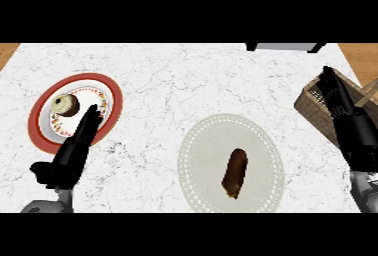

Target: Pick the sweet potato from the placemat and place it in the basket

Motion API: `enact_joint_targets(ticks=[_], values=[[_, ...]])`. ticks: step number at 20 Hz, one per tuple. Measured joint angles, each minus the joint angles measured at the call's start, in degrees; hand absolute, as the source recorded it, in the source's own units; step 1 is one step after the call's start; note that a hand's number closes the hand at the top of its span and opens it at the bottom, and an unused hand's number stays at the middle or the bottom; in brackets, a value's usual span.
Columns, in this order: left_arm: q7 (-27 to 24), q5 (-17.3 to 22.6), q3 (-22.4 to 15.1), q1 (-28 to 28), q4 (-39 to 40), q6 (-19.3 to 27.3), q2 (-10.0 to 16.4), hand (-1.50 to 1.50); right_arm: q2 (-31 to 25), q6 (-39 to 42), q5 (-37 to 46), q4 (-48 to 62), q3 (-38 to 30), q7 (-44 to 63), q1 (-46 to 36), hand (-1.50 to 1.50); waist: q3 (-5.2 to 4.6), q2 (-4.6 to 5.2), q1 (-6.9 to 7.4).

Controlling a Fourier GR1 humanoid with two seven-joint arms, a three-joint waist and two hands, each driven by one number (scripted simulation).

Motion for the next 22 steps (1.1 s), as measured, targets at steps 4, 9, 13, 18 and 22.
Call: enact_joint_targets(ticks=[4,9,13,18,22], values=[[0.51,-0.55,0.10,-1.69,-1.72,-1.06,1.34,0.00,-0.73,-3.14,6.31,-0.42,3.38,9.01,-2.11,1.50,1.47,0.13,-0.04],[3.24,-1.99,-1.77,-5.83,-4.31,-3.26,3.29,0.00,1.53,-3.95,17.42,-0.04,15.32,17.60,-5.31,-1.50,2.04,0.32,1.00],[5.17,-1.92,-2.47,-7.57,-5.10,-4.62,3.75,0.00,10.82,-9.89,30.58,6.63,25.55,23.79,-8.50,-1.50,2.21,0.42,1.68],[6.76,-1.70,-2.18,-8.27,-5.34,-5.12,4.26,0.00,17.56,-13.01,48.36,15.25,32.16,37.93,-12.67,-1.50,2.14,-0.03,0.80],[6.95,-1.36,-1.52,-8.55,-4.60,-5.55,4.67,0.00,19.82,-6.87,60.27,19.43,33.62,51.02,-19.72,-1.50,2.00,-0.50,0.04]])
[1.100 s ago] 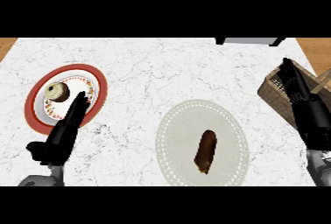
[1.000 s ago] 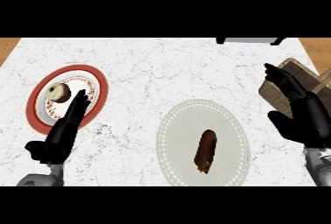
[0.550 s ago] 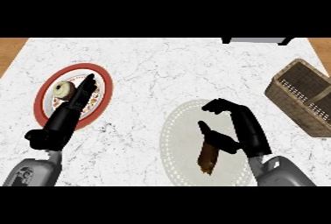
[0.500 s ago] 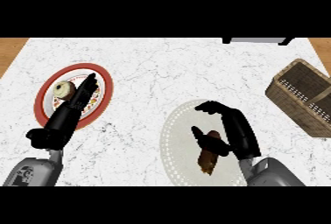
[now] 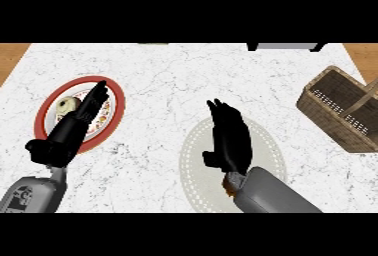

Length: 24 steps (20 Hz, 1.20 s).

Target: Pick the sweet potato from the placemat and place it in the basket

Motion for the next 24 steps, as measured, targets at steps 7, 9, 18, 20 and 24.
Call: enact_joint_targets(ticks=[7,9,18,20,24], values=[[0.57,0.12,0.46,-0.42,0.12,-0.28,0.35,0.00,5.48,22.42,5.02,5.07,0.14,12.62,-10.18,-1.50,-0.07,-0.31,-0.19],[0.74,0.24,0.48,-0.08,-0.04,-0.27,0.26,0.00,7.19,27.76,2.87,5.70,-1.48,14.03,-11.32,-1.50,-0.01,-0.30,-0.33],[1.50,0.61,0.83,-0.11,-0.69,-0.55,0.33,0.00,9.28,38.53,-9.98,3.85,-7.49,18.07,-16.14,-1.50,0.15,-0.44,-0.32],[1.44,0.52,0.90,0.23,-0.75,-0.30,0.15,0.00,9.34,40.13,-11.34,3.17,-8.79,18.38,-17.53,-1.50,0.16,-0.57,-0.74],[1.84,0.64,1.17,0.42,-1.23,-0.41,0.34,0.00,9.40,42.97,-12.97,2.74,-10.19,18.59,-19.38,-1.50,0.18,-0.72,-1.22]])
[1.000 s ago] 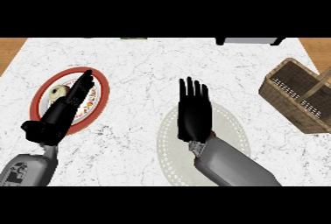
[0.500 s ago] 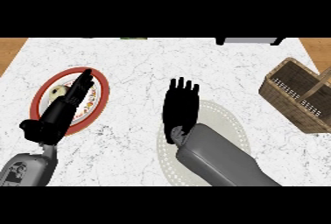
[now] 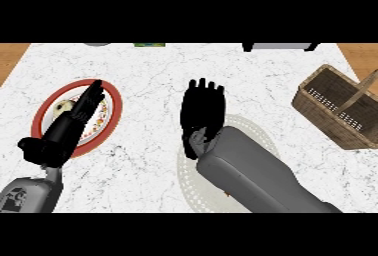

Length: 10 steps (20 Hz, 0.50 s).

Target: Pick the sweet potato from the placemat and place it in the basket

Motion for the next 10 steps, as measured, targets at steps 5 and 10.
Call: enact_joint_targets(ticks=[5,10], values=[[-0.05,-0.11,0.53,0.78,-0.42,0.26,0.14,0.00,0.03,2.30,0.38,-1.49,-0.77,0.22,-0.01,-1.50,0.05,0.02,-0.61],[0.04,-0.61,0.43,1.23,-0.93,0.59,-0.25,0.00,0.11,2.54,3.21,-4.65,-0.28,0.79,4.02,-1.50,0.14,0.38,-0.85]])
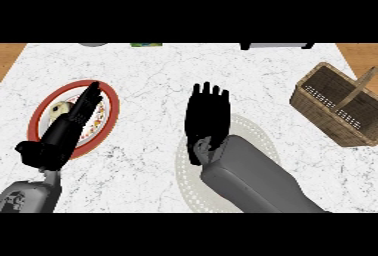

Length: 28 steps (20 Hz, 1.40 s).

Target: Pick the sweet potato from the placemat and place it in the basket

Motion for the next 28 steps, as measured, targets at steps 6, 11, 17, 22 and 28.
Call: enact_joint_targets(ticks=[6,11,17,22,28], values=[[0.04,-0.36,0.06,0.11,-0.59,-0.20,-0.29,0.00,0.05,-0.29,5.45,-5.45,1.19,0.16,6.96,-1.50,0.07,0.46,0.26],[-0.34,-0.59,0.13,0.46,-0.36,-0.95,-0.36,0.00,-0.25,0.20,10.55,-8.89,2.43,-0.74,12.70,-1.50,0.09,0.72,0.56],[0.31,-1.04,0.28,0.27,-1.50,-0.99,-1.00,0.00,-0.33,0.93,16.09,-12.09,2.52,-2.53,18.93,-1.50,0.11,0.91,0.98],[-1.39,-1.27,1.25,-0.68,1.00,-2.27,-1.31,0.00,0.24,0.06,18.16,-13.64,4.15,-2.89,21.96,-1.50,0.12,1.09,1.38],[-0.23,-1.75,1.68,-1.80,0.53,-2.72,-1.71,0.00,0.36,-0.63,18.02,-14.37,4.64,-2.81,22.86,-1.50,0.12,1.12,1.71]])
